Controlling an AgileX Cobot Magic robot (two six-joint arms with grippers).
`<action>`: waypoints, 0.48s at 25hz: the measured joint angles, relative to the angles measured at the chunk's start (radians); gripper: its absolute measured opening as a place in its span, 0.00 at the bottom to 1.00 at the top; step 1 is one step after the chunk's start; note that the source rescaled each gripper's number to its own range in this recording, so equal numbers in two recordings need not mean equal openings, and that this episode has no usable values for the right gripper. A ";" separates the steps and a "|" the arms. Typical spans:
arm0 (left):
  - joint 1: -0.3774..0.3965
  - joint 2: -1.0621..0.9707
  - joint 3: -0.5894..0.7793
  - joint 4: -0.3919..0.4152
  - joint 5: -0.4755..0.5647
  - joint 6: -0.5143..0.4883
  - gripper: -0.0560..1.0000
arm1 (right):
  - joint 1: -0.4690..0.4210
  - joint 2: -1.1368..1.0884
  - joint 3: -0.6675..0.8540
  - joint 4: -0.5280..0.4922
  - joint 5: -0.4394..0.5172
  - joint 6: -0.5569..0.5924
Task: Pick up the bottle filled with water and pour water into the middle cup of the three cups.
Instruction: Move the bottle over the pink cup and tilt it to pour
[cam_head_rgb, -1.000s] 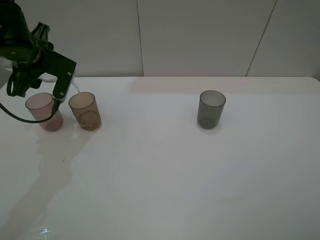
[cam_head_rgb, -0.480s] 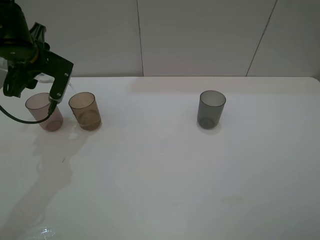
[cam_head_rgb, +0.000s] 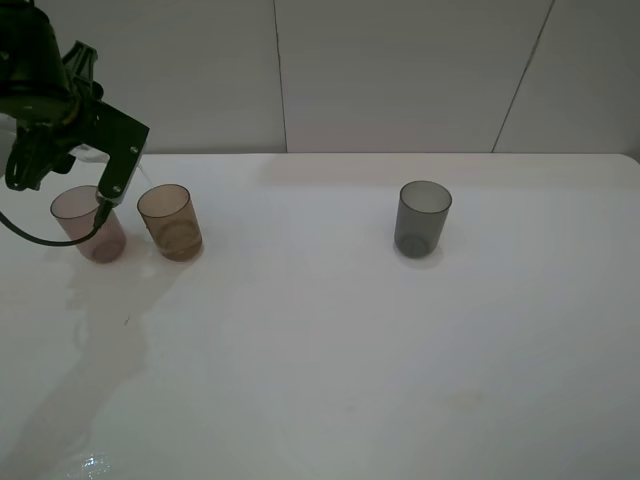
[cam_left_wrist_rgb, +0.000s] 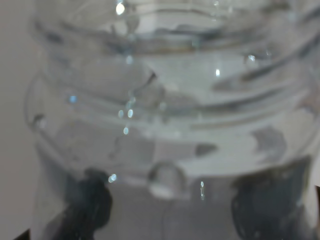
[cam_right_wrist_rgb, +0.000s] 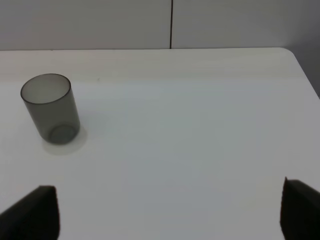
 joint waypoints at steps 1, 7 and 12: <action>-0.003 0.000 0.000 0.002 0.000 0.000 0.08 | 0.000 0.000 0.000 0.000 0.000 0.000; -0.017 0.000 0.000 0.006 0.022 0.000 0.08 | 0.000 0.000 0.000 0.000 0.000 0.000; -0.041 0.000 0.020 0.035 0.025 0.000 0.08 | 0.000 0.000 0.000 0.000 0.000 0.000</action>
